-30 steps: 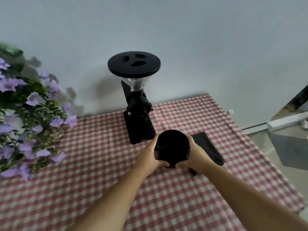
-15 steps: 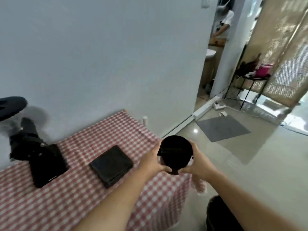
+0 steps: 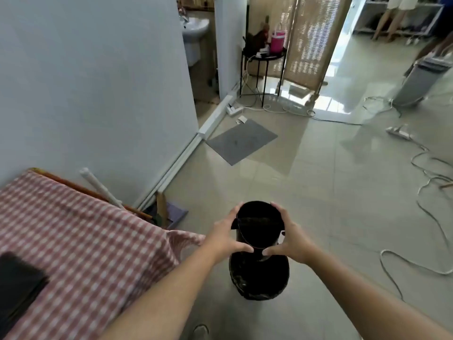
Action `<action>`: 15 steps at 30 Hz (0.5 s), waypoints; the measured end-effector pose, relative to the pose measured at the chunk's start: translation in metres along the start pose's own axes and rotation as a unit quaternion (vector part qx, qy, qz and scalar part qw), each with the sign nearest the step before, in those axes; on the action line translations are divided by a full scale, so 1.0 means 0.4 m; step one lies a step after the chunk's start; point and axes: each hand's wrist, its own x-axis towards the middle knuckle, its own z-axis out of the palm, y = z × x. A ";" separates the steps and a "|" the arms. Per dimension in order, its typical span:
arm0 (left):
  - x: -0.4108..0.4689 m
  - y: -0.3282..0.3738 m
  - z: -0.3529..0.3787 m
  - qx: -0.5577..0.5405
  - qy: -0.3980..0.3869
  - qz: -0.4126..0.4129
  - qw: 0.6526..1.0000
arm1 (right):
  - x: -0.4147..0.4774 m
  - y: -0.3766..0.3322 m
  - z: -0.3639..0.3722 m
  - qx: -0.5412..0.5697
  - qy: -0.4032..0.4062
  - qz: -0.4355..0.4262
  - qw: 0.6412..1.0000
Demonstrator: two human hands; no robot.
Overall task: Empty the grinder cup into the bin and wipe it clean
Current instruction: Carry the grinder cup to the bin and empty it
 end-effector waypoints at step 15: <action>0.278 -0.419 0.360 -0.065 -0.262 -0.194 0.943 | 0.122 0.556 0.181 0.169 -0.097 0.310 0.930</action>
